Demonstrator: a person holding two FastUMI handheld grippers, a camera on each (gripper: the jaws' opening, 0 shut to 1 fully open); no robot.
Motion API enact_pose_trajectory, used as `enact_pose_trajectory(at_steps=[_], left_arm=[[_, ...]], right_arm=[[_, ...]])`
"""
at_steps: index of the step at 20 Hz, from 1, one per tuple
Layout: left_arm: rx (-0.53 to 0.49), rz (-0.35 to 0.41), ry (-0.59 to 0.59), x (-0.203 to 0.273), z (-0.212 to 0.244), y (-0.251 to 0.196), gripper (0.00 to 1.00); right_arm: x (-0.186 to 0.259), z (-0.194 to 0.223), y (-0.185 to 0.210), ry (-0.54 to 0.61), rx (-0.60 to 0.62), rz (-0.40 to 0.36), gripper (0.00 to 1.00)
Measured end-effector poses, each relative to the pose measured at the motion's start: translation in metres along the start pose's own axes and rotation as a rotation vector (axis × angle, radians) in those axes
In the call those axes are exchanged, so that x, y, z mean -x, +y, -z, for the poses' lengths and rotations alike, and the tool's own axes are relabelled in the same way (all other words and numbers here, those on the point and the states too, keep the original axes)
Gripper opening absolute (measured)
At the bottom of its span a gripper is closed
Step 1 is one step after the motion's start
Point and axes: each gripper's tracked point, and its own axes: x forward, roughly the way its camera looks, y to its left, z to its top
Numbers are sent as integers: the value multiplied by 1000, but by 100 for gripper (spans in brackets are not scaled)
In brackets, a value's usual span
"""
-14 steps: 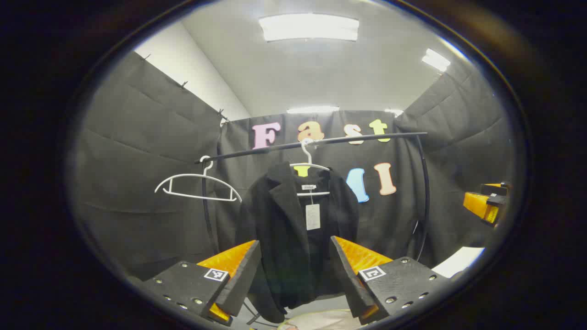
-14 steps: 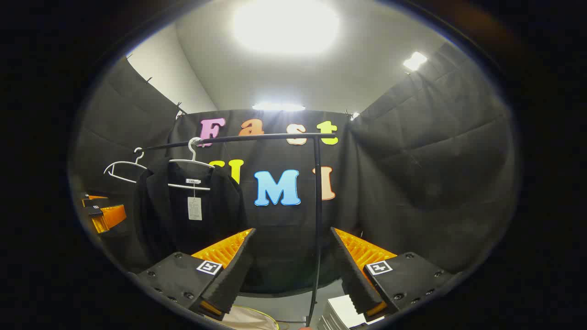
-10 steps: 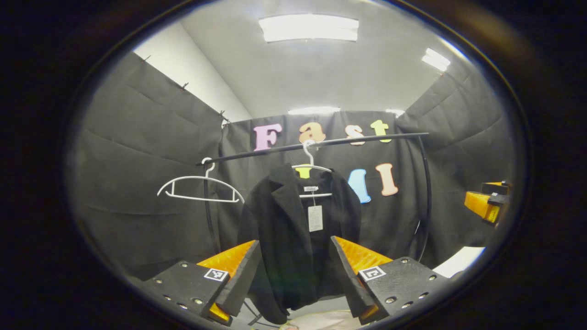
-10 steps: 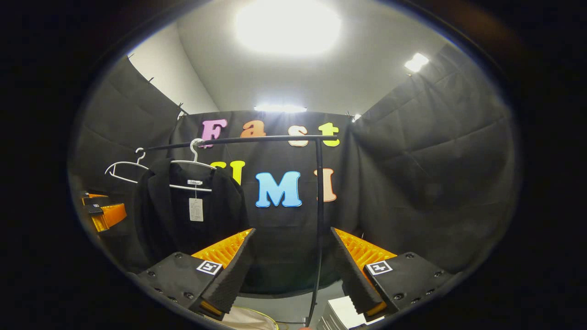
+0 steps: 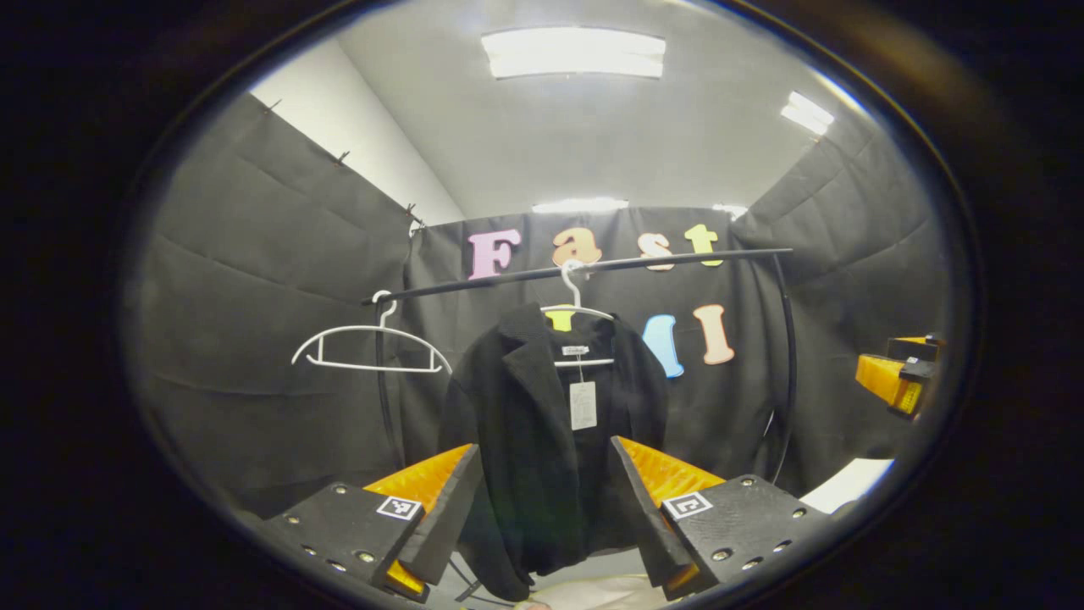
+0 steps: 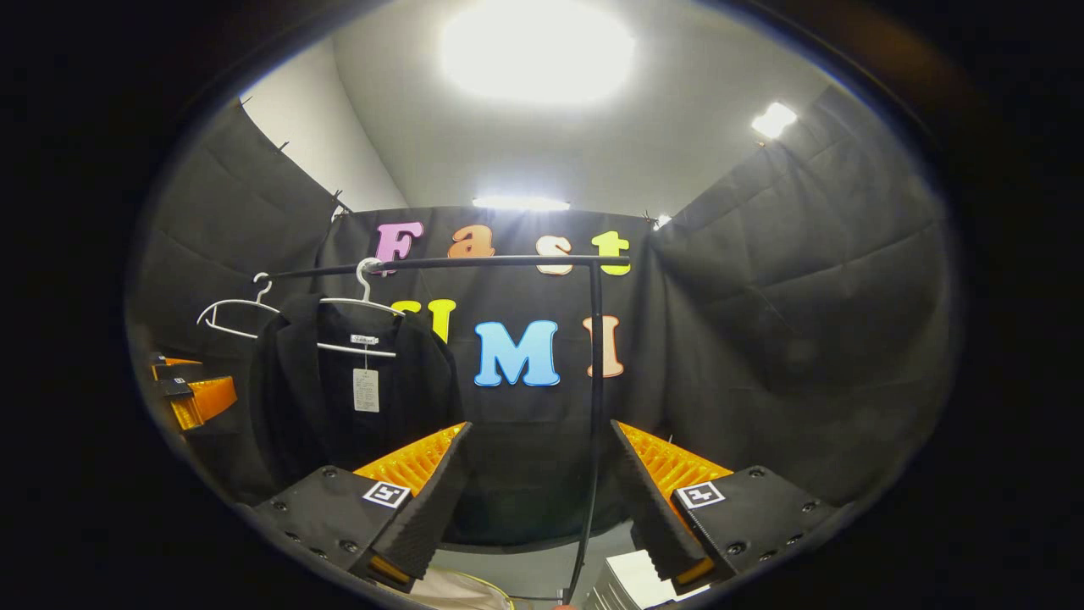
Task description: Grasp the clothes on the hanger with both hands and then place them into the laundry hamper below.
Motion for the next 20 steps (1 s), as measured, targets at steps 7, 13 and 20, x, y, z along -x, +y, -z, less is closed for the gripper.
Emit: enact_pose_trajectory(at_steps=[7, 13, 20], left_arm=[[-14, 16, -12, -1, -2, -6, 88], [-8, 27, -11, -9, 1, -2, 88], [0, 40, -14, -40, 3, 9, 88]], right_arm=[[-1, 1, 1, -2, -5, 6, 98], [-7, -1, 11, -8, -5, -5, 96], [-32, -8, 45, -28, -30, -43, 96]])
